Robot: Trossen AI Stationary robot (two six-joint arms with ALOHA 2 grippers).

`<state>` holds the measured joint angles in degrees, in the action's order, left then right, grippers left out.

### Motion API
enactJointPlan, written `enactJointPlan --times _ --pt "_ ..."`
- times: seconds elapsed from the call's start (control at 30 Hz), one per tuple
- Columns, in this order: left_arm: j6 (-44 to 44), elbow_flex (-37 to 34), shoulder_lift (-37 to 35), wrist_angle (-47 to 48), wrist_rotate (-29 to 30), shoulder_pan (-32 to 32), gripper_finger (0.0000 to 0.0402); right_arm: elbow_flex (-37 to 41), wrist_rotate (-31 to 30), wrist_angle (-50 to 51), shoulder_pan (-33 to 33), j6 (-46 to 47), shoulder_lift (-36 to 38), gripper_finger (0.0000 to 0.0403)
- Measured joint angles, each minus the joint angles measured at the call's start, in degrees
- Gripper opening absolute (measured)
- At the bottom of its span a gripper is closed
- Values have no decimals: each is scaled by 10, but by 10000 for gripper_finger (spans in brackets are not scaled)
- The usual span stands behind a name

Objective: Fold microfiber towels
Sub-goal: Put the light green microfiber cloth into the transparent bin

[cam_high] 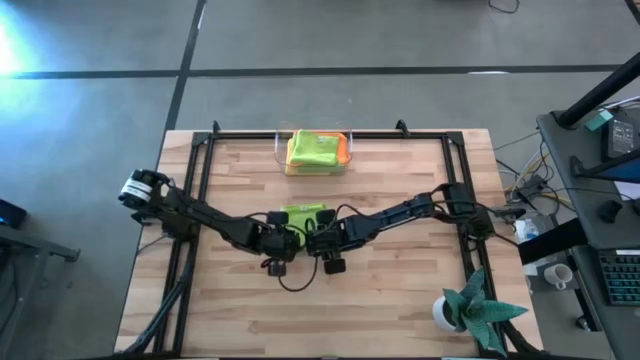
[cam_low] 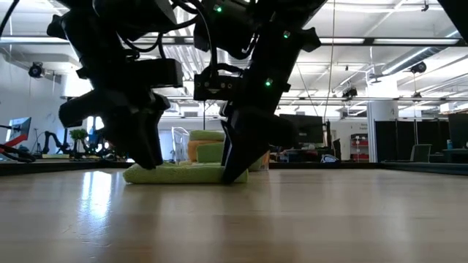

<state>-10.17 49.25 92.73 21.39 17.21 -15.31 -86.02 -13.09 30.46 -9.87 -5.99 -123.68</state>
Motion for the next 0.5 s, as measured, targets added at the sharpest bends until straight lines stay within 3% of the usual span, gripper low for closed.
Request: enactJointPlan --times 0.5 --pt "1 -5 1 10 -57 1 107 1 10 5 10 71 1 183"
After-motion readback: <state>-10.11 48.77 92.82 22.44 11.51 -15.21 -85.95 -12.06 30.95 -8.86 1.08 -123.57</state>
